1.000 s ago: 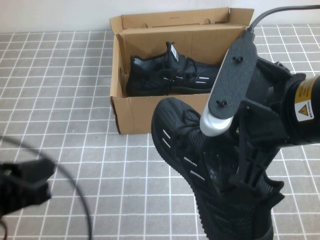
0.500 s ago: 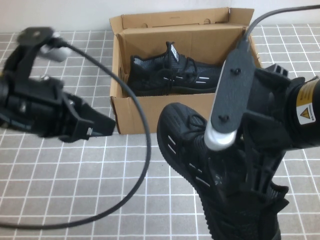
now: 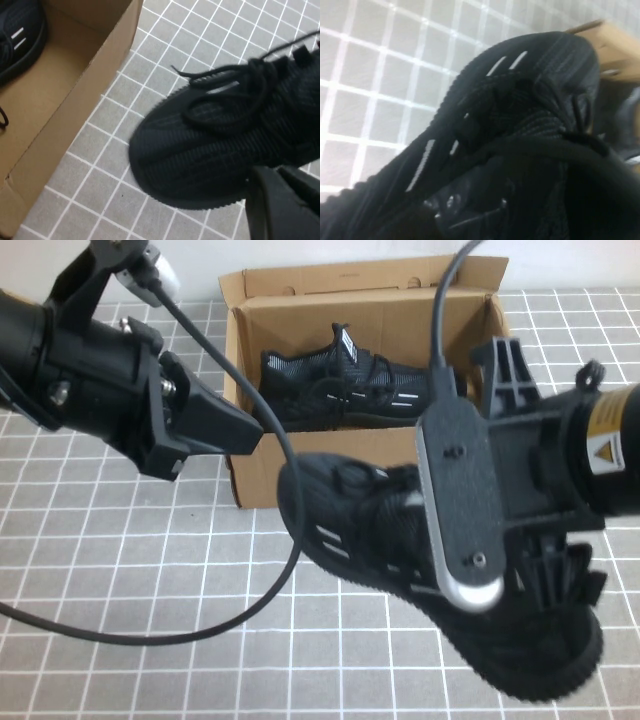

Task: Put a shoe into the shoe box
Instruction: Hand over the shoe

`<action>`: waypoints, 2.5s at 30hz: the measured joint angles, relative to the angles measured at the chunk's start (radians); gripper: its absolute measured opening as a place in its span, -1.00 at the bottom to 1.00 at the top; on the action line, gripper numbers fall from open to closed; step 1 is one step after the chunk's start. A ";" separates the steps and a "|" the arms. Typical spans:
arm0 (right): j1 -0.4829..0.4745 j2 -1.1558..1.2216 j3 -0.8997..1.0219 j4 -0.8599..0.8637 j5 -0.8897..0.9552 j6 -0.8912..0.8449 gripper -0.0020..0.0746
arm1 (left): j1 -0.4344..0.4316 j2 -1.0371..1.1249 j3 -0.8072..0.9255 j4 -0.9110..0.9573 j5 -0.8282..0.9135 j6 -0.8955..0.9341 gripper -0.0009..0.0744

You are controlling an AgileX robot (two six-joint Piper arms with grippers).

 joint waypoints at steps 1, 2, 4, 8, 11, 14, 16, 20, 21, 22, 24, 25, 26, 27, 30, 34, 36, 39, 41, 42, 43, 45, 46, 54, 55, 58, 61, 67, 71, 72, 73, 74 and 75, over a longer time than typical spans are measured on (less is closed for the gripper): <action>-0.010 0.002 0.000 0.000 -0.026 -0.006 -0.96 | 0.000 0.002 0.000 -0.001 0.000 0.013 -0.98; -0.020 0.008 -0.002 0.000 -0.048 -0.009 -0.96 | 0.000 0.006 0.000 -0.002 0.000 0.022 -0.98; -0.052 0.030 -0.015 0.012 -0.079 -0.015 -0.96 | 0.000 0.015 0.000 -0.008 0.002 0.036 -0.98; -0.117 0.099 -0.085 0.036 -0.067 -0.017 -0.96 | 0.000 0.029 0.000 -0.015 0.002 0.052 -0.98; -0.168 0.155 -0.162 0.073 -0.041 -0.035 -0.96 | 0.000 0.042 -0.002 -0.015 0.002 0.063 -0.98; -0.225 0.212 -0.260 0.169 0.011 -0.073 -0.96 | 0.000 0.056 -0.017 -0.013 0.002 0.070 -0.98; -0.268 0.252 -0.339 0.250 0.065 -0.082 -0.96 | 0.000 0.066 -0.032 -0.011 0.002 0.070 -0.98; -0.335 0.324 -0.477 0.401 0.199 -0.069 -0.96 | 0.000 0.075 -0.066 -0.009 0.004 0.072 -0.98; -0.344 0.342 -0.510 0.430 0.236 -0.063 -0.96 | 0.000 0.078 -0.076 -0.009 0.004 0.072 -0.98; -0.349 0.359 -0.540 0.450 0.276 -0.061 -0.96 | 0.000 0.081 -0.089 -0.007 0.004 0.072 -0.98; -0.355 0.387 -0.589 0.473 0.347 -0.066 -0.96 | 0.000 0.091 -0.118 0.000 0.004 0.072 -0.98; -0.355 0.399 -0.612 0.481 0.383 -0.081 -0.96 | 0.000 0.097 -0.133 0.004 0.004 0.072 -0.98; -0.355 0.408 -0.631 0.482 0.407 -0.099 -0.96 | 0.000 0.104 -0.148 0.010 0.004 0.072 -0.98; -0.355 0.416 -0.646 0.486 0.429 -0.127 -0.96 | 0.000 0.110 -0.158 0.012 0.006 0.072 -0.98; -0.355 0.427 -0.663 0.495 0.453 -0.214 -0.96 | 0.000 0.131 -0.182 0.019 0.006 0.072 -0.98; -0.355 0.427 -0.664 0.495 0.459 -0.260 -0.96 | 0.000 0.164 -0.189 0.020 0.006 0.065 -0.98; -0.357 0.428 -0.664 0.497 0.459 -0.264 -0.96 | 0.000 0.174 -0.189 0.023 0.006 0.058 -0.98; -0.357 0.428 -0.664 0.517 0.459 -0.266 -0.96 | 0.000 0.182 -0.189 0.020 0.006 0.054 -0.98; -0.357 0.428 -0.664 0.542 0.459 -0.272 -0.96 | 0.000 0.182 -0.189 0.001 0.006 0.054 -0.98; -0.357 0.428 -0.664 0.557 0.459 -0.281 -0.96 | -0.002 0.182 -0.189 -0.008 0.006 0.054 -0.98; -0.357 0.428 -0.664 0.571 0.459 -0.288 -0.96 | -0.004 0.182 -0.191 -0.015 0.006 0.054 -0.98; -0.357 0.428 -0.657 0.592 0.459 -0.292 -0.96 | -0.013 0.182 -0.191 -0.021 0.006 0.054 -0.98; -0.357 0.428 -0.651 0.597 0.459 -0.294 -0.96 | -0.023 0.182 -0.191 -0.025 0.006 0.056 -0.98; -0.357 0.428 -0.626 0.569 0.461 -0.298 -0.96 | -0.086 0.182 -0.198 -0.008 0.006 0.107 -0.86; -0.357 0.428 -0.626 0.560 0.461 -0.298 -0.96 | -0.089 0.182 -0.202 0.000 0.006 0.107 -0.76; -0.357 0.430 -0.626 0.545 0.461 -0.299 -0.96 | -0.091 0.182 -0.203 0.019 0.006 0.109 -0.30; -0.357 0.430 -0.623 0.543 0.461 -0.308 -0.96 | -0.091 0.182 -0.203 0.028 0.006 0.110 0.16; -0.357 0.430 -0.623 0.543 0.459 -0.346 -0.96 | -0.091 0.182 -0.203 0.028 0.006 0.202 0.43; -0.336 0.430 -0.623 0.541 0.459 -0.351 -0.96 | -0.091 0.182 -0.203 0.011 0.006 0.255 0.45; -0.329 0.430 -0.623 0.539 0.459 -0.353 -0.96 | -0.091 0.182 -0.203 0.009 0.006 0.259 0.45; -0.319 0.430 -0.623 0.537 0.459 -0.360 -0.96 | -0.091 0.182 -0.203 0.007 0.006 0.260 0.45; -0.309 0.430 -0.623 0.537 0.459 -0.362 -0.96 | -0.091 0.182 -0.203 0.007 0.006 0.262 0.45; -0.301 0.430 -0.623 0.537 0.459 -0.367 -0.96 | -0.091 0.182 -0.203 0.007 0.006 0.262 0.45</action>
